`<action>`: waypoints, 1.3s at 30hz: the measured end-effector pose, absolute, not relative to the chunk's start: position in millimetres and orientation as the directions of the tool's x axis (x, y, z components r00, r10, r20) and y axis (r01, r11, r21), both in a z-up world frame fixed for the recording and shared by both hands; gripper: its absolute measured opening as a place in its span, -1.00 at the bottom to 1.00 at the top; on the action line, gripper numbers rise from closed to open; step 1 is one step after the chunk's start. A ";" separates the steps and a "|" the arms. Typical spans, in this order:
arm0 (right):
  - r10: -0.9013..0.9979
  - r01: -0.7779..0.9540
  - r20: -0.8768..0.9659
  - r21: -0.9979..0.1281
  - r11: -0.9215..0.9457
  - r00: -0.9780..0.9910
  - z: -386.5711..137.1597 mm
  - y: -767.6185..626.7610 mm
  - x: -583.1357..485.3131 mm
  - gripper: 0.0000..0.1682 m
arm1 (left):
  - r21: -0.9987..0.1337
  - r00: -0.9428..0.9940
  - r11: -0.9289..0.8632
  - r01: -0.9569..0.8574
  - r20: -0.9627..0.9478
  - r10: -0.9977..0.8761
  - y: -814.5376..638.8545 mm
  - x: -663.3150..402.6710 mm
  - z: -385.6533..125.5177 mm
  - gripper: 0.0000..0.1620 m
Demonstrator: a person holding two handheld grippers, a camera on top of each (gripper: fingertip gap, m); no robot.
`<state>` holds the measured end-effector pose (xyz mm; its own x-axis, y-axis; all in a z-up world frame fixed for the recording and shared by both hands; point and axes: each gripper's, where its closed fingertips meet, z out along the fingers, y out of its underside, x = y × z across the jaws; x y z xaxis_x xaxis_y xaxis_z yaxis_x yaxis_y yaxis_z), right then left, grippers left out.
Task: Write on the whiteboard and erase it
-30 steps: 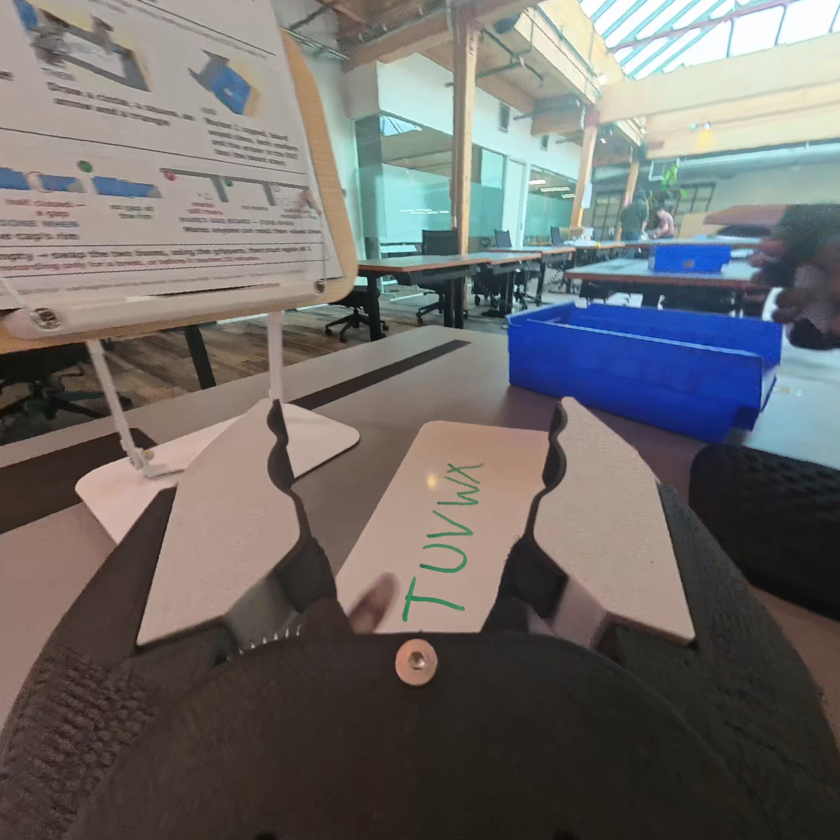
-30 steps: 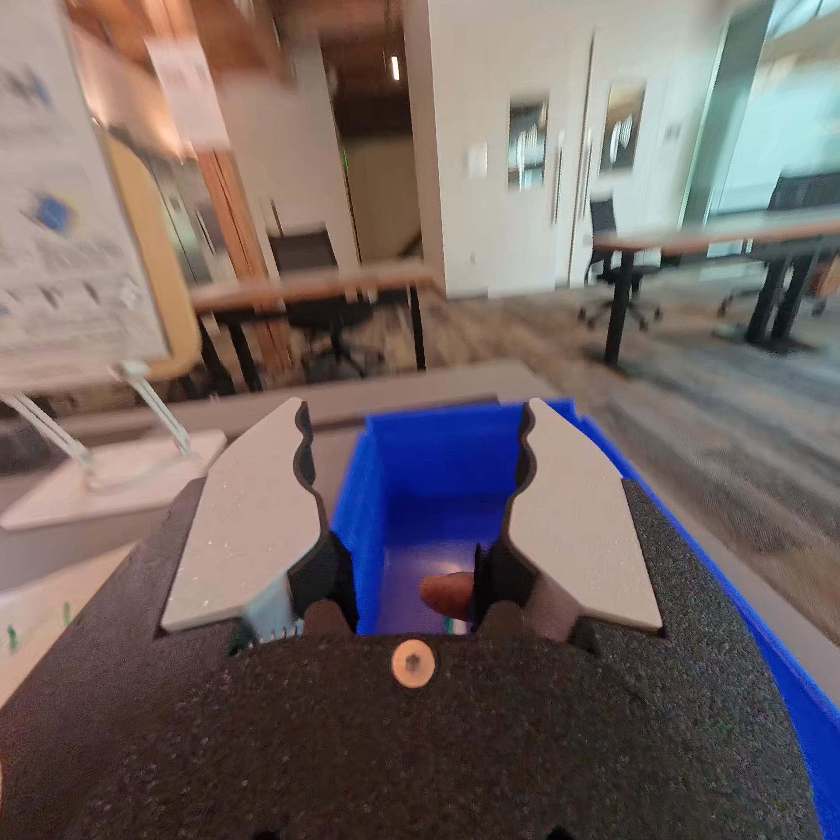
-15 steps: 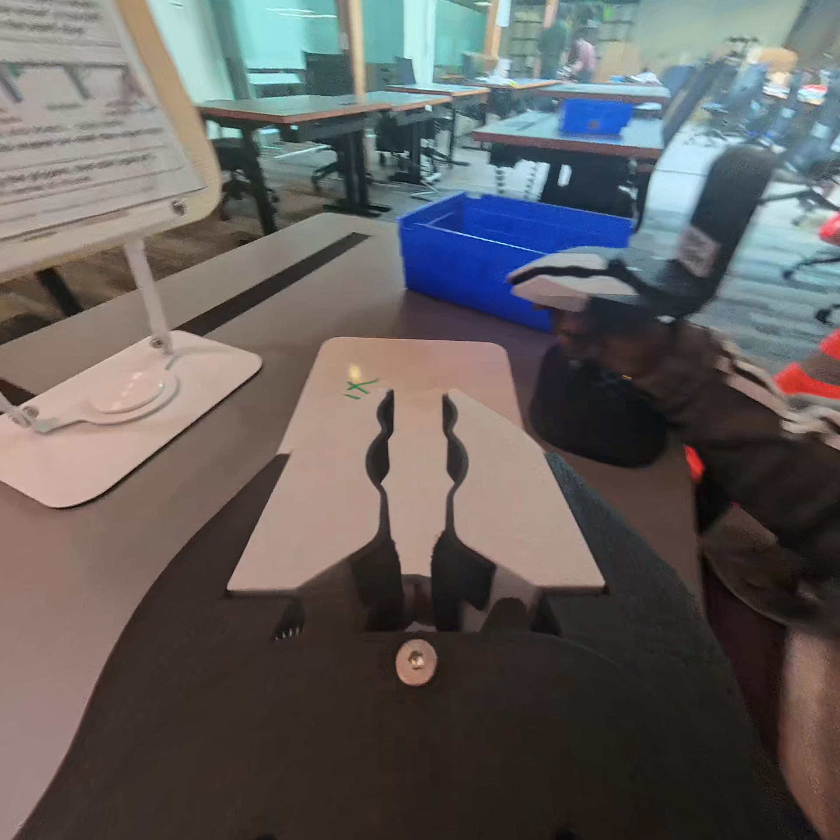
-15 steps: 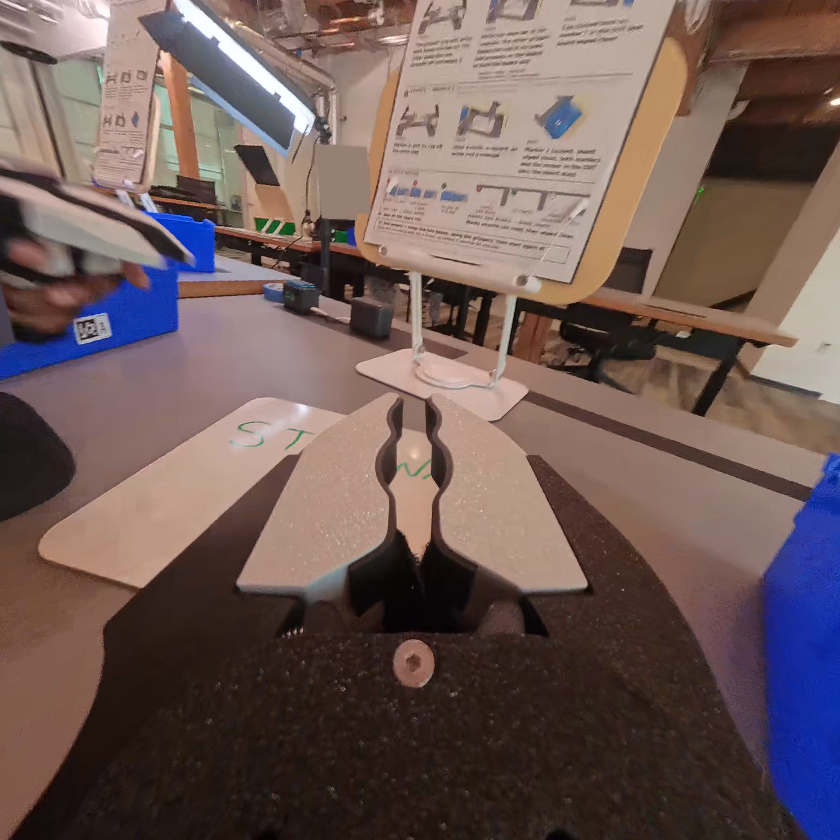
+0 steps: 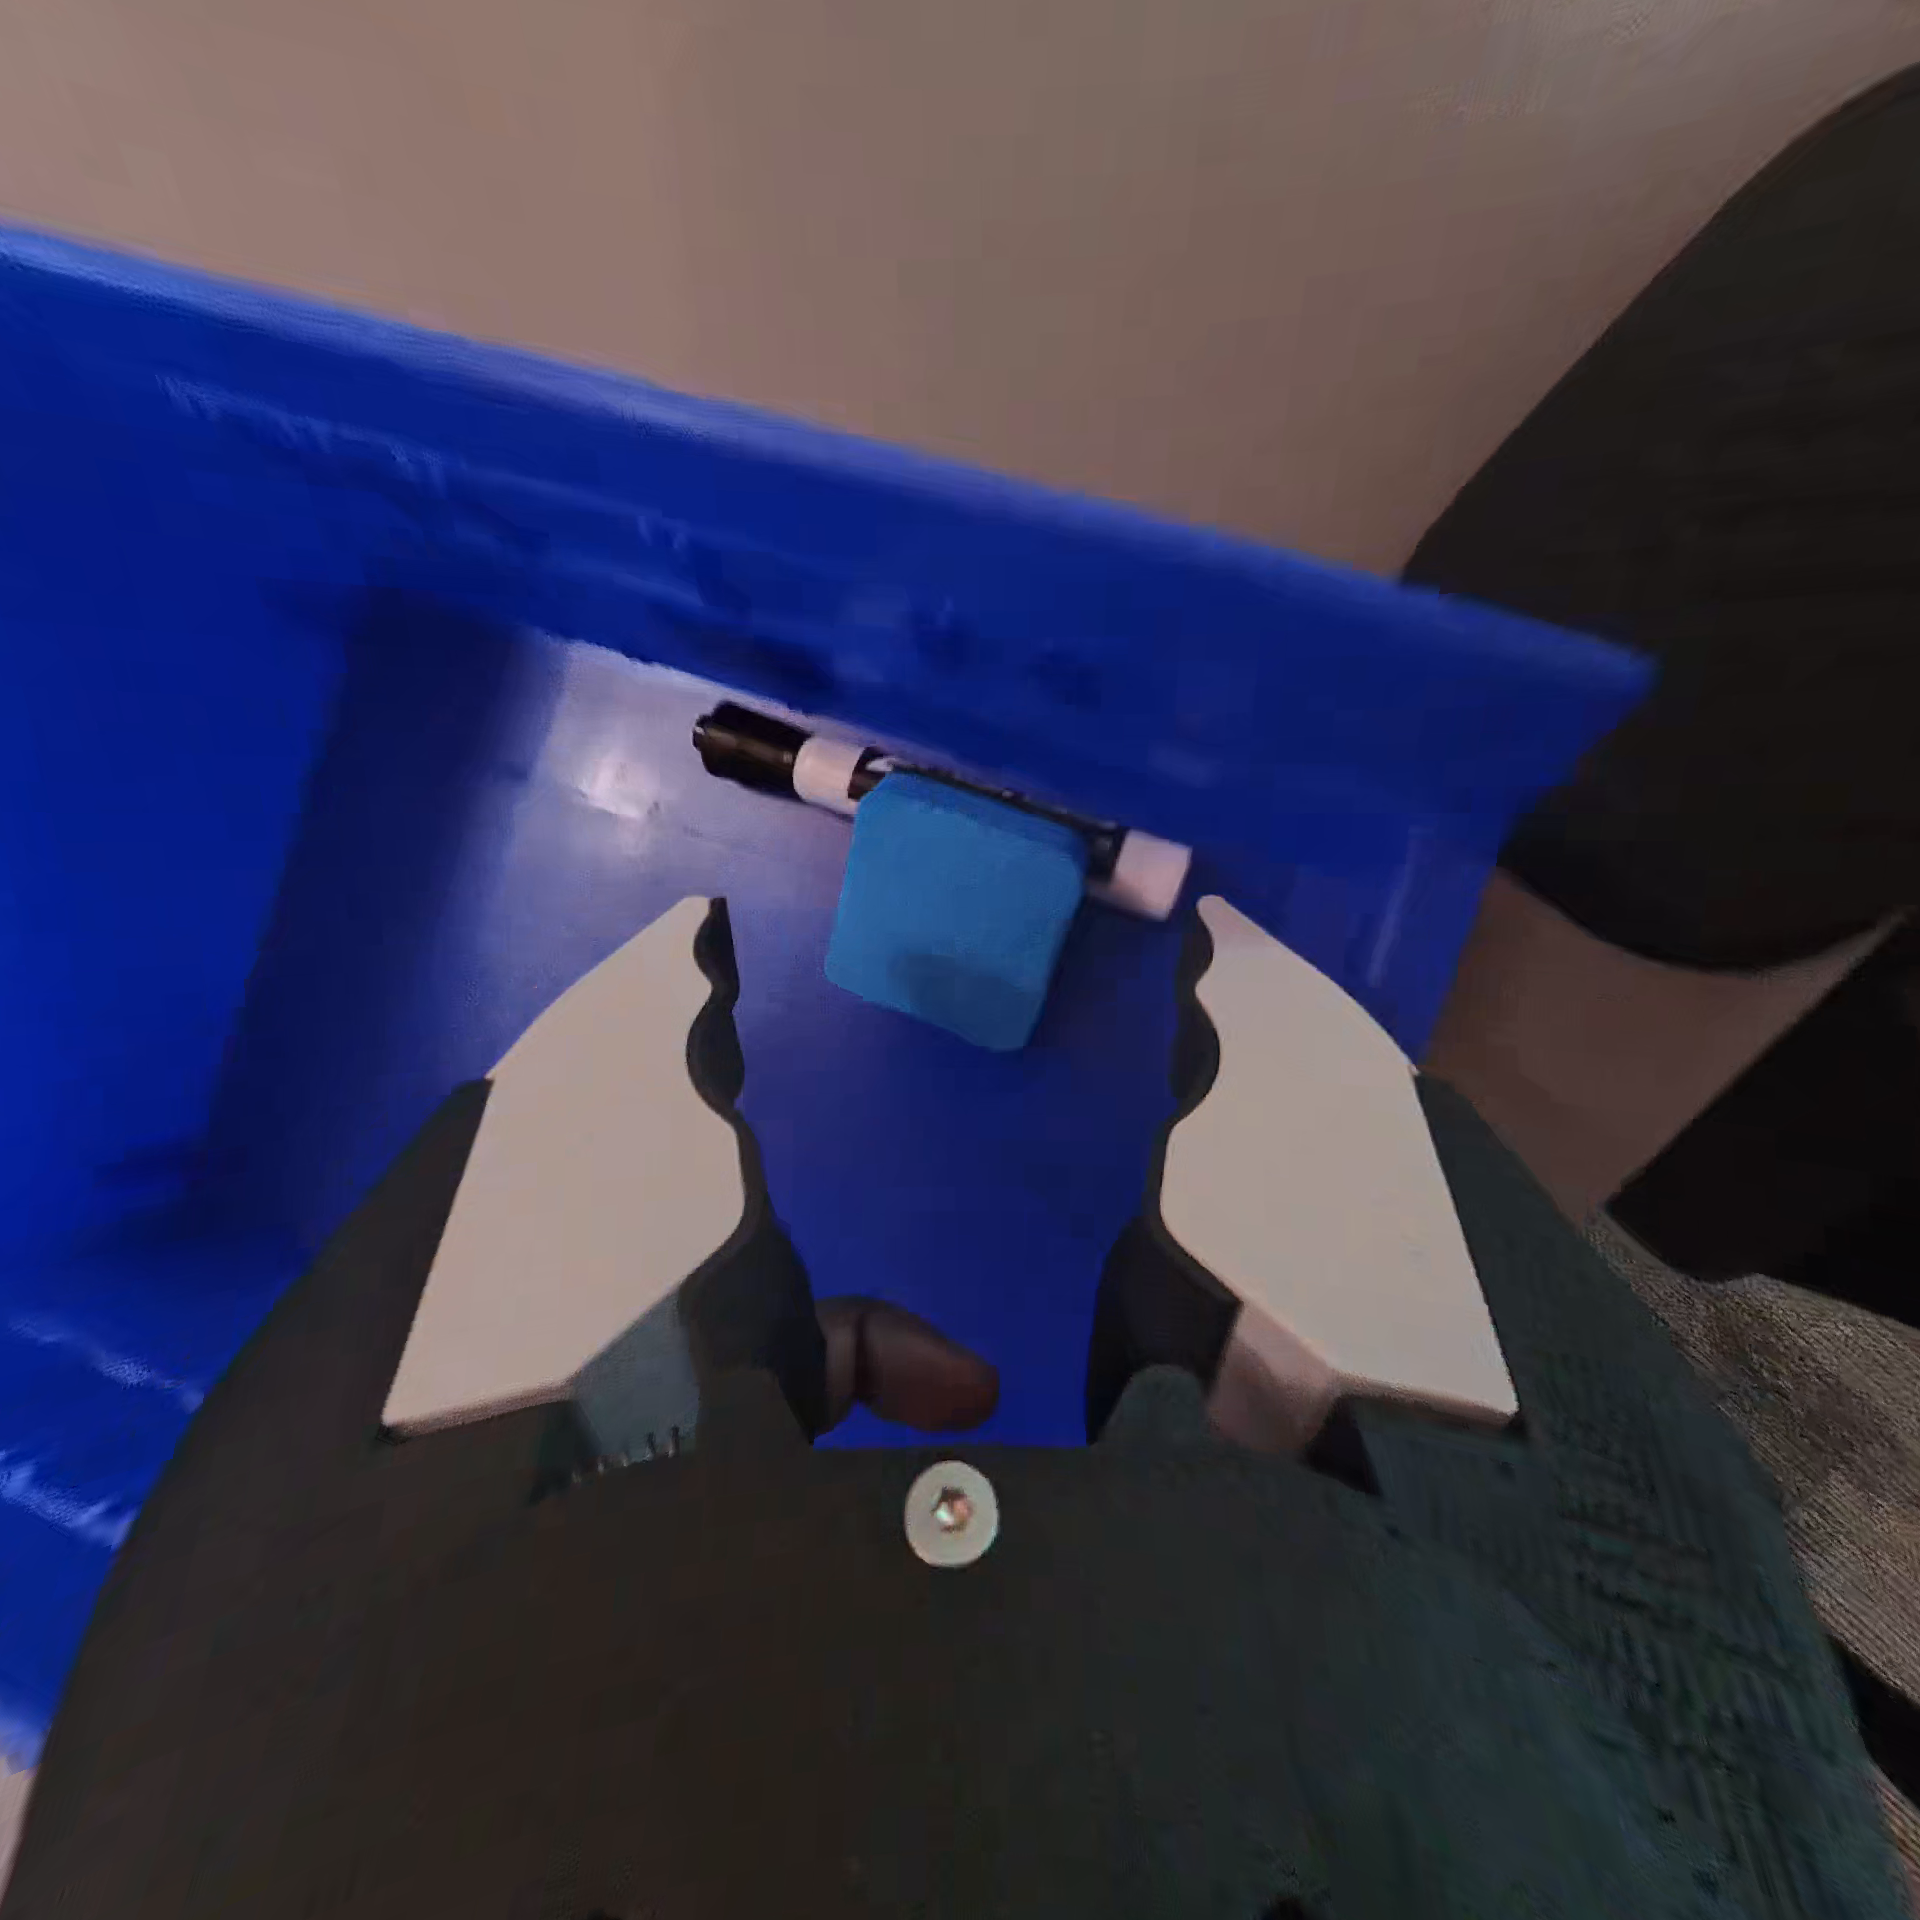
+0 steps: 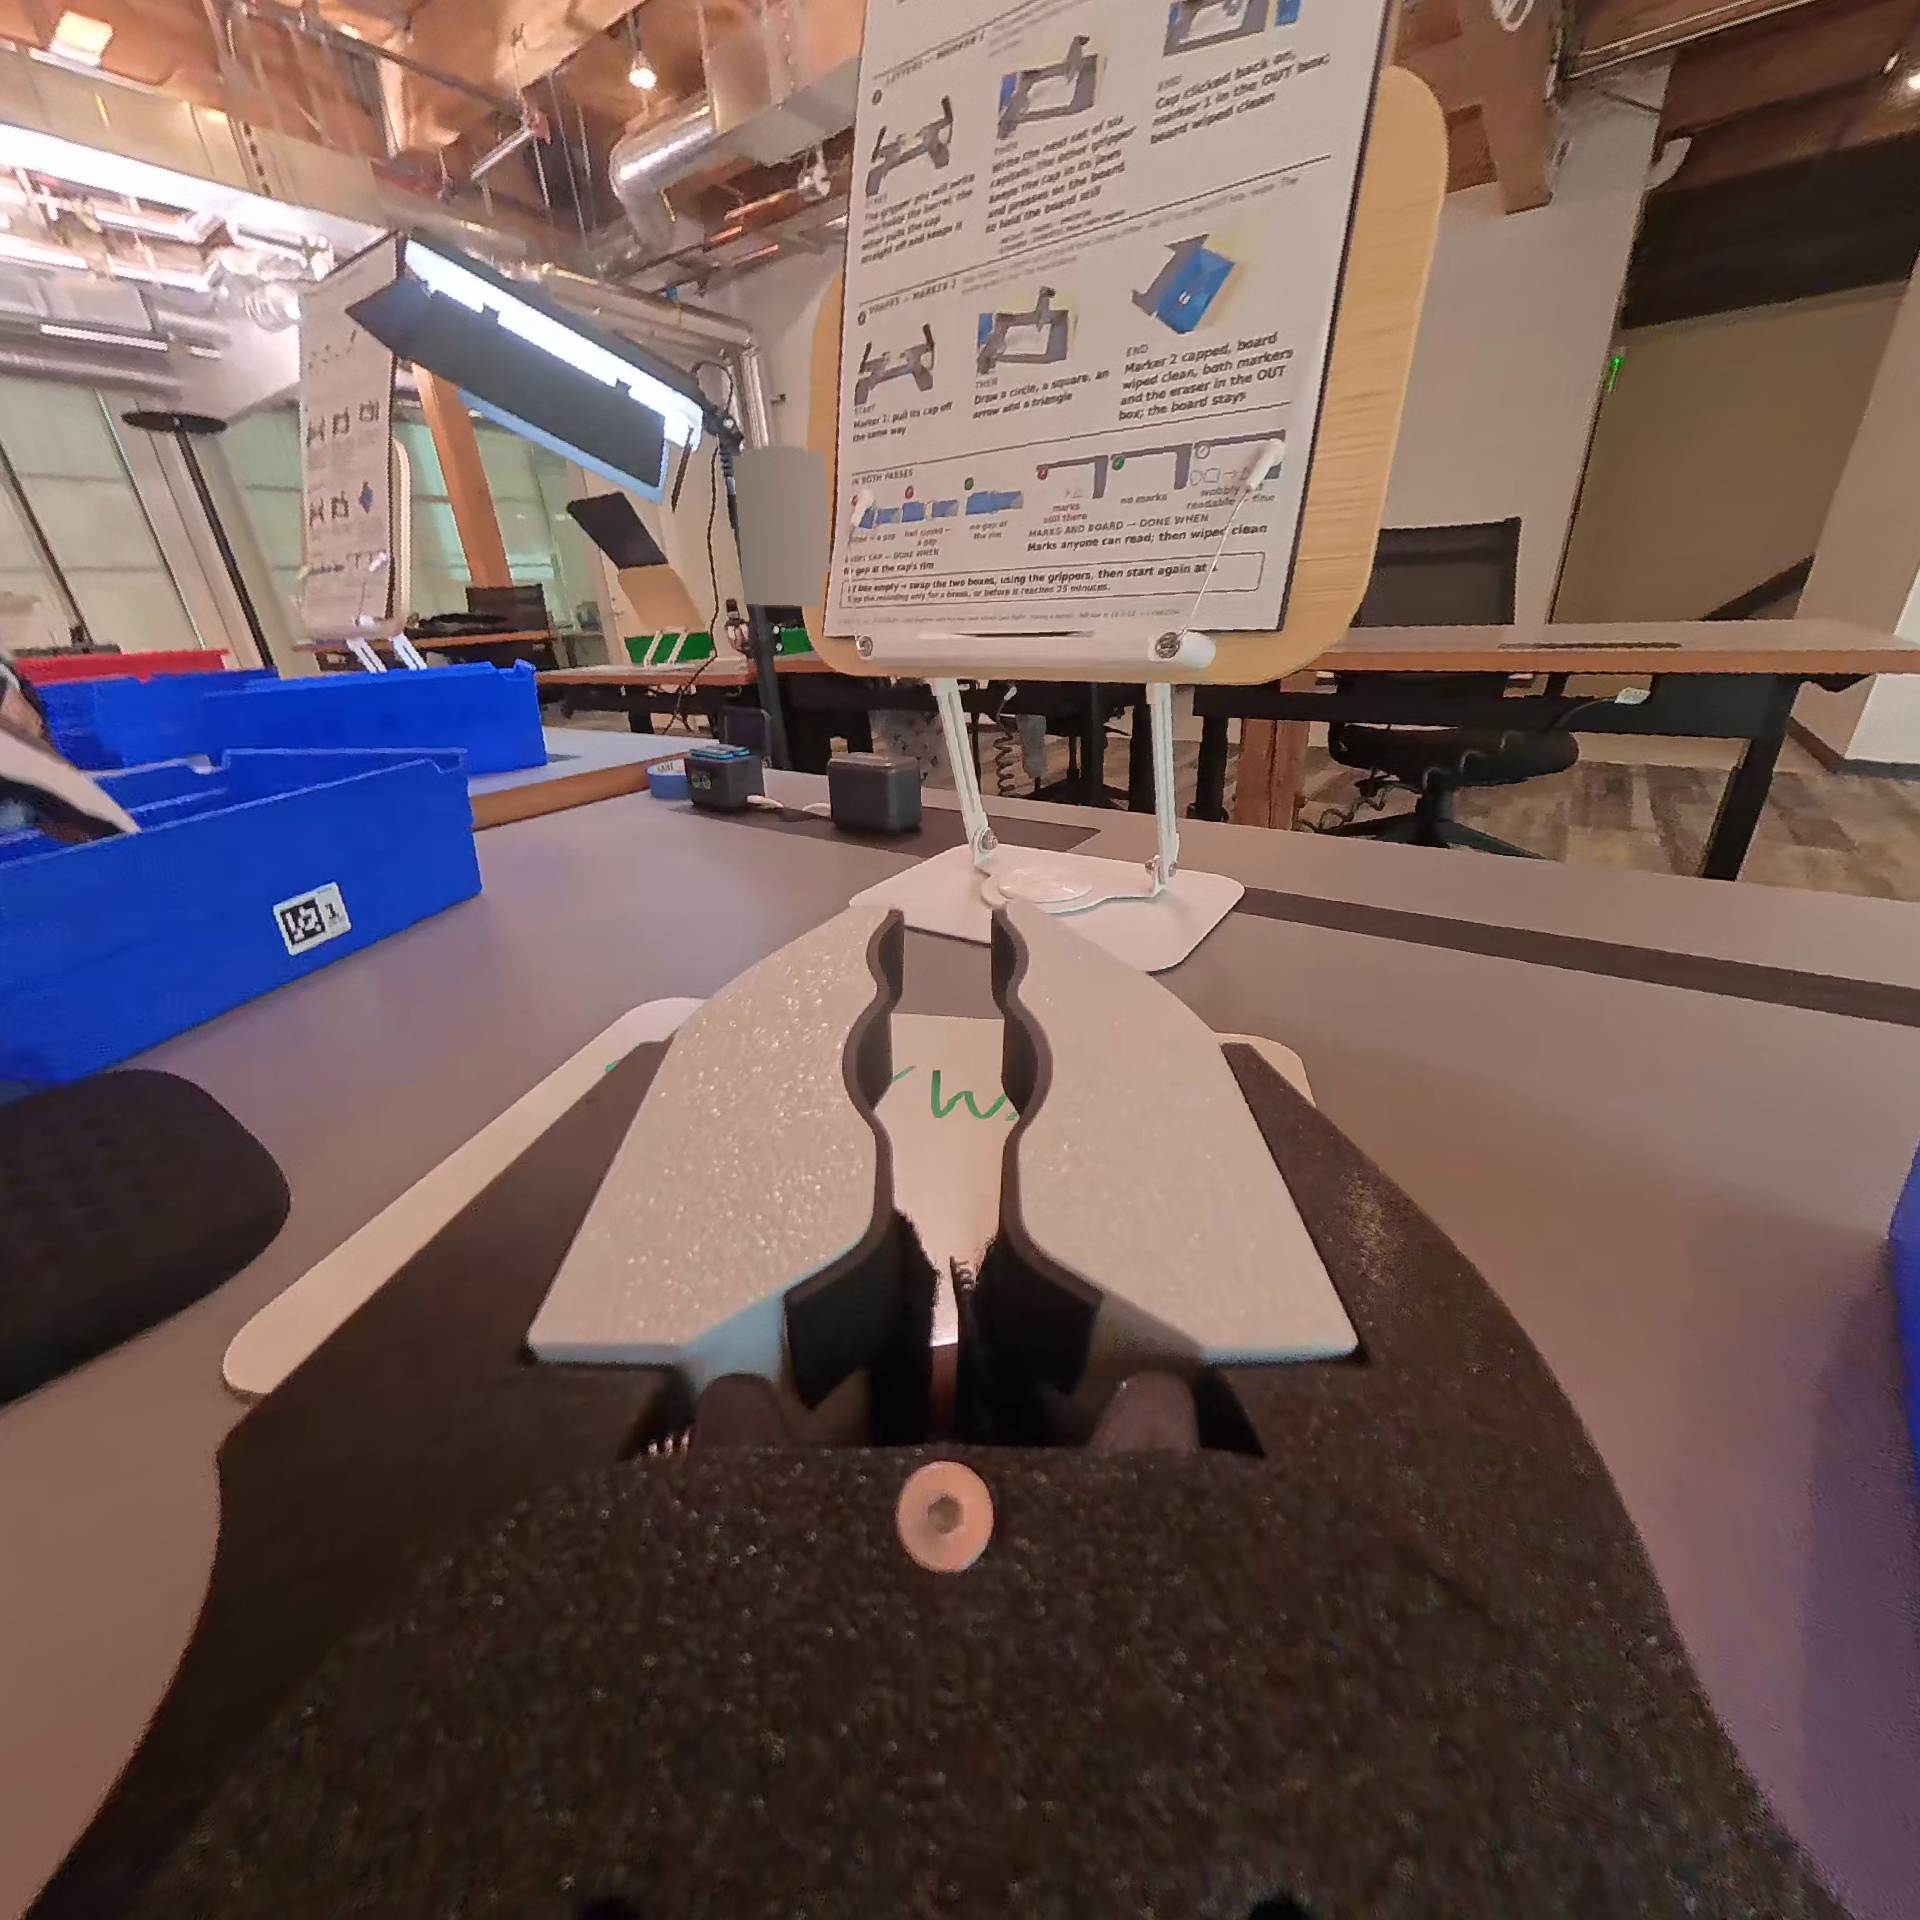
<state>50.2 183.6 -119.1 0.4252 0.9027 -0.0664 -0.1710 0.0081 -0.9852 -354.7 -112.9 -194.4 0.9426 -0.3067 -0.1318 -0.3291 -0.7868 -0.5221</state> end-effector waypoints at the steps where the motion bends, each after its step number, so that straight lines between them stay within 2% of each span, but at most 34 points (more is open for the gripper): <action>1: 0.900 -0.181 -0.079 -0.983 0.000 0.428 -118.8 185.2 52.0 -0.81 | -0.496 0.946 -0.807 -0.319 -0.113 -0.305 -113.8 -359.3 -206.8 0.01; 5: 0.891 -0.206 -0.114 -0.978 -0.024 0.439 -118.8 189.6 57.0 -0.81 | -0.343 0.919 -0.853 -0.394 -0.162 -0.359 -122.6 -372.4 -239.7 0.02; 7: 0.891 -0.203 -0.118 -0.979 -0.030 0.439 -119.5 190.4 56.5 -0.80 | -0.353 0.912 -0.841 -0.410 -0.150 -0.381 -121.1 -369.5 -243.3 -0.30; 8: 0.892 -0.196 -0.116 -0.980 -0.032 0.436 -120.1 190.0 55.5 -0.80 | -0.377 0.919 -0.838 -0.394 -0.158 -0.361 -118.5 -371.1 -238.8 -0.30; 11: 0.926 -0.156 -0.075 -0.988 -0.017 0.371 -121.2 179.2 43.1 -0.77 | -0.433 0.920 -0.826 -0.362 -0.309 -0.241 -114.9 -393.1 -201.8 -0.31; 13: 0.971 -0.090 -0.028 -0.996 -0.006 0.236 -119.9 154.0 24.8 -0.72 | -0.490 0.883 -0.791 -0.367 -0.452 -0.129 -111.3 -403.7 -156.6 -0.31; 15: 0.995 -0.003 0.032 -0.999 0.033 0.090 -113.7 121.0 1.0 -0.56 | -0.520 0.810 -0.725 -0.452 -0.579 -0.090 -102.3 -391.1 -109.5 -0.32; 17: 0.991 0.023 0.128 -0.991 0.129 -0.029 -96.9 84.5 -26.4 -0.36 | -0.538 0.752 -0.605 -0.587 -0.639 -0.162 -81.1 -346.3 -78.8 -0.33; 19: 0.967 0.005 0.229 -0.973 0.231 -0.115 -76.7 49.4 -54.8 -0.24 | -0.536 0.700 -0.480 -0.695 -0.659 -0.276 -56.3 -289.4 -69.9 -0.32; 22: 0.916 -0.008 0.311 -0.948 0.319 -0.253 -60.7 4.8 -91.8 -0.16 | -0.497 0.601 -0.339 -0.799 -0.649 -0.466 -26.7 -213.9 -87.0 -0.32; 25: 0.856 0.107 0.410 -0.881 0.461 -0.314 -74.0 -6.8 -115.8 -0.06 | -0.448 0.506 -0.256 -0.857 -0.637 -0.581 -6.1 -168.6 -108.4 -0.32; 28: 0.827 0.193 0.458 -0.824 0.532 -0.327 -89.7 -2.1 -124.9 -0.11 | -0.447 0.454 -0.187 -0.875 -0.623 -0.637 5.7 -141.1 -117.2 -0.32; 30: 0.821 0.197 0.456 -0.820 0.538 -0.344 -95.1 -2.0 -123.3 -0.34 | -0.445 0.429 -0.158 -0.882 -0.616 -0.660 8.8 -130.8 -119.3 -0.31; 32: 0.829 0.180 0.450 -0.833 0.524 -0.332 -94.7 1.3 -117.8 -0.37 | -0.464 0.430 -0.135 -0.875 -0.622 -0.654 11.0 -125.9 -117.5 -0.31; 34: 0.829 0.078 0.482 -0.850 0.521 -0.284 -84.0 6.0 -107.6 -0.38 | -0.580 0.527 -0.142 -0.802 -0.576 -0.625 12.0 -125.1 -106.4 -0.31; 36: 0.810 -0.077 0.553 -0.832 0.549 -0.197 -68.9 12.9 -92.4 -0.37 | -0.794 0.703 -0.148 -0.590 -0.414 -0.578 14.1 -128.0 -86.3 -0.24; 37: 0.801 -0.164 0.578 -0.815 0.556 -0.158 -60.7 13.9 -83.5 -0.37 | -0.905 0.770 -0.150 -0.399 -0.242 -0.590 13.0 -125.0 -75.7 -0.24; 38: 0.785 -0.252 0.606 -0.786 0.564 -0.131 -53.8 11.2 -74.4 -0.38 | -0.969 0.778 -0.177 -0.171 -0.023 -0.628 10.7 -118.8 -66.0 -0.24; 39: 0.765 -0.318 0.635 -0.750 0.580 -0.104 -49.2 8.0 -67.1 -0.38 | -0.971 0.725 -0.235 0.032 0.185 -0.664 9.1 -111.6 -59.9 -0.24</action>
<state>-67.1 8.0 -49.2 -0.1045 0.7651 0.6354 -0.3178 0.5797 -0.7503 -111.6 9.1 -59.9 0.7250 -0.6635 0.1847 0.0320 -0.2354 -0.9714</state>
